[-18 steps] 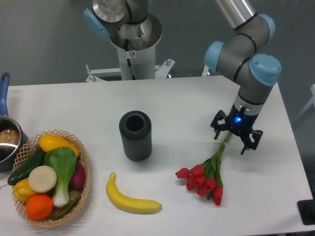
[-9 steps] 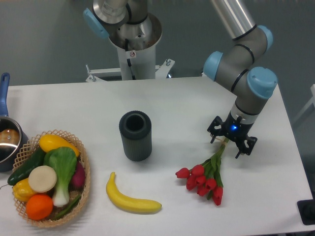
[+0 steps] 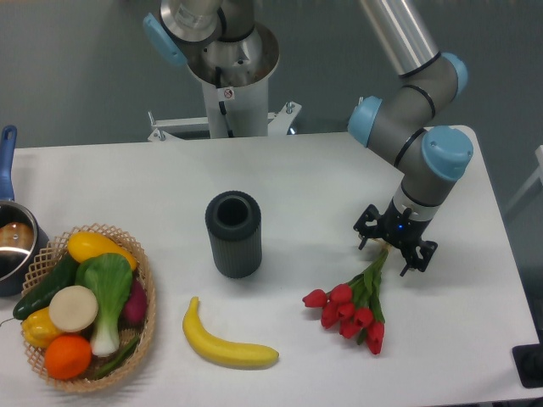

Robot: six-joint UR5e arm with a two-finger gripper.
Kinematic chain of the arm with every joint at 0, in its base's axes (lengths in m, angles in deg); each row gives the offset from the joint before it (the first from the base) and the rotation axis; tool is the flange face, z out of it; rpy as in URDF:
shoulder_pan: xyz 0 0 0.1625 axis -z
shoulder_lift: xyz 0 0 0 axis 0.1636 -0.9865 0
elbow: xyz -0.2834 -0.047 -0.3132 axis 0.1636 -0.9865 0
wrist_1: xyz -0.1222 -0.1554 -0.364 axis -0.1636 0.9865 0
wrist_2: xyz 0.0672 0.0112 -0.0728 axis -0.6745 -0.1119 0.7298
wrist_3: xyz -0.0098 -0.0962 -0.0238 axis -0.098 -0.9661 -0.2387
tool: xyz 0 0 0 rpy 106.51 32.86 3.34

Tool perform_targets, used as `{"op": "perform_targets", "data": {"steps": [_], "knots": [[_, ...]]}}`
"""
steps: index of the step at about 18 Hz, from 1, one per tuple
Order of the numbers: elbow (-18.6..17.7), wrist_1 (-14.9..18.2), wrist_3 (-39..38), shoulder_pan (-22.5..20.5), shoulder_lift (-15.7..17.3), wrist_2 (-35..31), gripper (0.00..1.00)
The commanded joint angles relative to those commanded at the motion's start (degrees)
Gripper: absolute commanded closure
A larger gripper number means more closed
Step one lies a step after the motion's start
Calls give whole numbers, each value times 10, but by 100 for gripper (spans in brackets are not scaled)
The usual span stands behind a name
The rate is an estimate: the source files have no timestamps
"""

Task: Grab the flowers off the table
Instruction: 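Lower the gripper around the tulip stems and close it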

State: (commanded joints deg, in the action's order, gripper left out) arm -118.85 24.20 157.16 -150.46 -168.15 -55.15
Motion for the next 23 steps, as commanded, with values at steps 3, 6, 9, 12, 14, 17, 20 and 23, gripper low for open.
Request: {"op": "perform_targets", "data": {"steps": [3,6,9,12,14,17,20,23], "knots": [[0,-1,-1,1,-2,-4,29],[0,-1,-4,2,-2,-7,38],[0,-2,-5,2,-2,-7,46],[0,-1,-6,2,-2,-7,58],[1,-1,-7,2,-1,-7,64],[3,-1,-17,2,-1,-7,75],[8,-1,-18,2,-2,-6,78],[11,-3,-18,0,4,-5,78]]}}
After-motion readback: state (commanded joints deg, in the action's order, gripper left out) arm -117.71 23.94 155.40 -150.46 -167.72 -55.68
